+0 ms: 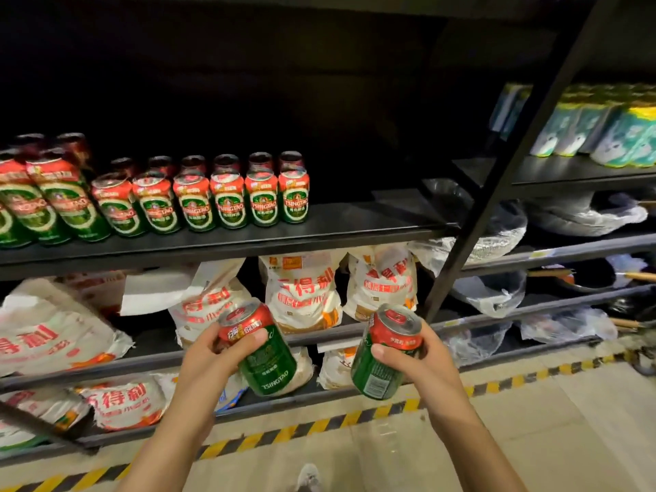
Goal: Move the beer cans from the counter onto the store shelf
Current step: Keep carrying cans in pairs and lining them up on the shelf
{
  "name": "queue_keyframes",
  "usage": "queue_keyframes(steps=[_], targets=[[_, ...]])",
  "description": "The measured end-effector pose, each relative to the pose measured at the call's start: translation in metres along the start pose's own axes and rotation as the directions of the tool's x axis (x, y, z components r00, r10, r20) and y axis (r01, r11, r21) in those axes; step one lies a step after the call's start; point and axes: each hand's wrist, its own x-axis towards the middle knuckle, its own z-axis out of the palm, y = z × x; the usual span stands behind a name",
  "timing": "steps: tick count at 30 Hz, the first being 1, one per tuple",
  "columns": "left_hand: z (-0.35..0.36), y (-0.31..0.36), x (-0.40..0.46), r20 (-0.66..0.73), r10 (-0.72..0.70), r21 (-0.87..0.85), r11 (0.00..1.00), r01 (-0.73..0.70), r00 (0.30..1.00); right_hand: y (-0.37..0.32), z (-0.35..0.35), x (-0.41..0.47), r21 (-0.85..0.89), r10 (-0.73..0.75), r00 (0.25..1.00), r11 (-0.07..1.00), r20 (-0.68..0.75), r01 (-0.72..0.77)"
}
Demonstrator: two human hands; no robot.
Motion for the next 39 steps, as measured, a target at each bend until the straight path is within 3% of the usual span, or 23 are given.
queue_keyframes(steps=[11, 21, 31, 39], targets=[[0.075, 0.046, 0.141, 0.119, 0.049, 0.08, 0.995, -0.059, 0.992, -0.03, -0.02, 0.136, -0.021, -0.05, 0.993, 0.999, -0.107, 0.048], [0.143, 0.07, 0.211, 0.108, 0.188, 0.179, 0.962, -0.205, 0.976, -0.061, -0.027, 0.243, -0.115, -0.14, 0.99, 0.983, 0.034, 0.143], [0.182, 0.064, 0.265, 0.009, 0.236, 0.253, 0.94, -0.23, 0.972, -0.071, -0.033, 0.319, -0.121, -0.196, 0.961, 0.968, 0.195, 0.222], [0.199, 0.06, 0.292, -0.05, 0.246, 0.275, 0.935, -0.223, 0.968, -0.068, -0.032, 0.365, -0.151, -0.167, 0.961, 0.968, 0.22, 0.202]])
